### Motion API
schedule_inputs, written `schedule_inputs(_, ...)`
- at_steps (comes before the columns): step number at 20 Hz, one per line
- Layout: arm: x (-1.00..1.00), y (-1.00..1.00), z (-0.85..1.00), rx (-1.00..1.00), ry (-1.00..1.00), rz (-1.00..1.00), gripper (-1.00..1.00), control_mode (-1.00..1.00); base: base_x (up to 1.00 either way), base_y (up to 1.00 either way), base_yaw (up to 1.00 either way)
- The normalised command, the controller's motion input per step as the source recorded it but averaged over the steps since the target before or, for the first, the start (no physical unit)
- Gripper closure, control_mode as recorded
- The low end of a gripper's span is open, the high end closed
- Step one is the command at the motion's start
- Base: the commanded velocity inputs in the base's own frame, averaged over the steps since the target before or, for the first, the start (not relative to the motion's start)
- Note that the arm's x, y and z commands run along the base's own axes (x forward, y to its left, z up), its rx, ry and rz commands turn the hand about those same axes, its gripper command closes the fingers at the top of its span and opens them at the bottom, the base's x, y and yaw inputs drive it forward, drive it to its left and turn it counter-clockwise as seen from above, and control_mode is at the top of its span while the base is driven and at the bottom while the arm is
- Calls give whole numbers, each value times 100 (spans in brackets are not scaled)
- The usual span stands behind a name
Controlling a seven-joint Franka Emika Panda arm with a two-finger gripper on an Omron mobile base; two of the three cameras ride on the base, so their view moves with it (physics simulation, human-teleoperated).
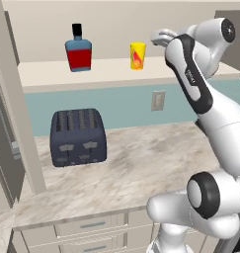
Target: Open the cabinet directly in front. Then move the liquor and the cup to the dining counter with the jar on it.
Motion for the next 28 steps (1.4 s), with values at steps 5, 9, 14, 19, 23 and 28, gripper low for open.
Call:
schedule_inputs(5,11,0,0,0,4,0,-100,-100,0,0,0)
schedule_inputs(9,31,0,0,0,2,0,-100,-100,0,0,0)
schedule_inputs(14,38,0,0,0,0,0,-100,-100,0,0,0)
schedule_inputs(19,26,0,-3,0,0,0,-100,-100,0,0,0)
schedule_inputs(23,10,0,-10,0,2,0,-100,-100,0,0,0)
schedule_inputs(28,0,0,-20,-1,3,1,-100,-100,0,0,0)
